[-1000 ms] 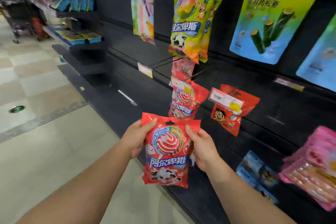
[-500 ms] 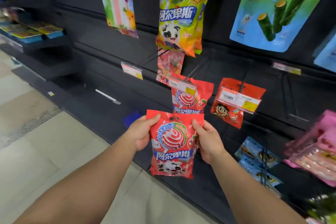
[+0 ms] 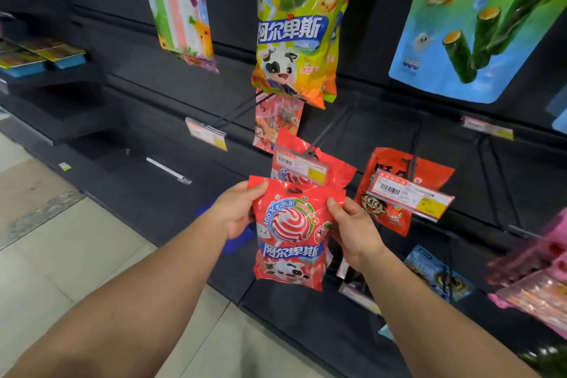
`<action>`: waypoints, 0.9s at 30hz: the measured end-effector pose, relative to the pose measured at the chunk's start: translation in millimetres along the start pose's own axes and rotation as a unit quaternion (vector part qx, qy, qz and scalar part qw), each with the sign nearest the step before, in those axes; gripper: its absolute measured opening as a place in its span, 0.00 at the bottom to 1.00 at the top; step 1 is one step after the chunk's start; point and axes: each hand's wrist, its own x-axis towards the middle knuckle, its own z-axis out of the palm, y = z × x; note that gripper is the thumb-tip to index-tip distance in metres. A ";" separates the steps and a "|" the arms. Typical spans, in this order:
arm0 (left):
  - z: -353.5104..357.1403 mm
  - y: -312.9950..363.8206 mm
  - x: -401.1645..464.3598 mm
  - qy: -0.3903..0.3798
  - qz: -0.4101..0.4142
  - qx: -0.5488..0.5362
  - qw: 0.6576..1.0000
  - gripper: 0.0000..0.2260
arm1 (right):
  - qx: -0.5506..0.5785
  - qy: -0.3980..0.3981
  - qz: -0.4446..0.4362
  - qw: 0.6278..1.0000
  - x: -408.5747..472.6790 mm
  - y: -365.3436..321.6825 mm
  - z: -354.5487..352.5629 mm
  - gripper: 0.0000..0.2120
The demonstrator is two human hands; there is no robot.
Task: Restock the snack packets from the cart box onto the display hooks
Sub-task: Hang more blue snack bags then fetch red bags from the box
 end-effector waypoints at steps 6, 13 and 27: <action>0.2 23.0 16.7 -0.048 0.024 0.019 0.998 0.07 | 0.014 -0.010 -0.043 0.999 12.4 -7.6 2.0 0.12; -2.3 39.6 28.7 -0.106 0.025 0.045 0.993 0.08 | 0.015 0.025 -0.069 0.997 17.8 -10.9 7.4 0.11; 1.6 62.2 49.8 -0.169 0.000 0.042 0.985 0.11 | 0.032 0.108 -0.094 0.989 24.2 -10.8 22.2 0.08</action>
